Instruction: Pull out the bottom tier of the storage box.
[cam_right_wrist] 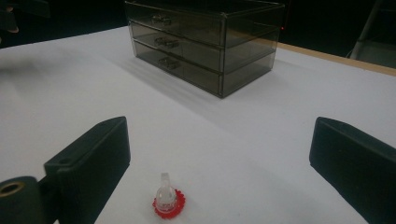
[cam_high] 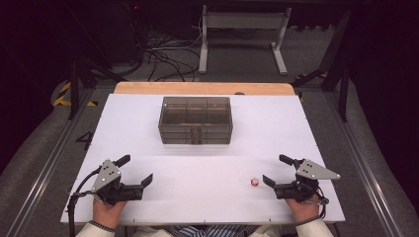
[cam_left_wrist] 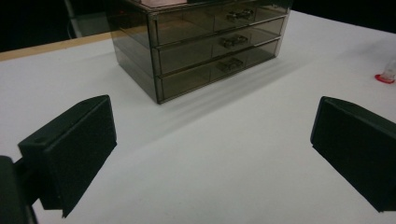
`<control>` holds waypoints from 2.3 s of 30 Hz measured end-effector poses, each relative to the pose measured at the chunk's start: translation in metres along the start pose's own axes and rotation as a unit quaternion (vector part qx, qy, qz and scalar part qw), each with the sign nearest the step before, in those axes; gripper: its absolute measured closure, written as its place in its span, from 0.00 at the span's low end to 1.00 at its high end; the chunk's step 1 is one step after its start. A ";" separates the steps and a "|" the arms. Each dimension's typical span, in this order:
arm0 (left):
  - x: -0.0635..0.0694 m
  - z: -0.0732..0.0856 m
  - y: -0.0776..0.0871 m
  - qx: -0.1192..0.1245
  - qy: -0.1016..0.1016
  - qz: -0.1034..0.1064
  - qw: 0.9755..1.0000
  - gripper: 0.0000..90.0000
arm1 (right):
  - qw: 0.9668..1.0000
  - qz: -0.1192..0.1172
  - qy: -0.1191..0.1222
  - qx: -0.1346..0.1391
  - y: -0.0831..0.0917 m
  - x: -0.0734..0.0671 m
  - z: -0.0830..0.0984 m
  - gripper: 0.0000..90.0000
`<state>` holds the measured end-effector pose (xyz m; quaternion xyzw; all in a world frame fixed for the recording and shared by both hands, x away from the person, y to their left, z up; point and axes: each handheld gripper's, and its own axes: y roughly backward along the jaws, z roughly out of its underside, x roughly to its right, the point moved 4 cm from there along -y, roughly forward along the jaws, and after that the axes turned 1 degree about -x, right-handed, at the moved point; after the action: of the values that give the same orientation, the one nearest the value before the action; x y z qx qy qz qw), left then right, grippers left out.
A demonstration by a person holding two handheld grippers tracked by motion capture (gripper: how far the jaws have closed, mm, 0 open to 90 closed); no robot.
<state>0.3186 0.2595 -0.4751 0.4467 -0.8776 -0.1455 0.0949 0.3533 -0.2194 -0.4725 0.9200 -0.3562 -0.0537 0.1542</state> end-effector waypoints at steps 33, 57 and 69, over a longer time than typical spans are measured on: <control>0.006 -0.010 -0.011 -0.014 -0.006 0.030 0.999 0.04 | 1.000 -0.008 -0.007 -0.017 -0.007 0.001 0.005 0.07; 0.015 -0.033 -0.041 -0.022 -0.016 0.058 0.998 0.04 | 0.999 -0.010 -0.014 -0.027 -0.007 0.002 0.008 0.07; 0.021 -0.041 -0.057 -0.030 -0.017 0.077 0.996 0.03 | 0.999 -0.010 -0.013 -0.030 -0.008 0.002 0.008 0.07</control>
<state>0.3613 0.2039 -0.4555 0.3721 -0.9062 -0.1717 0.1039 0.3582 -0.2173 -0.4827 0.9179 -0.3471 -0.0775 0.1762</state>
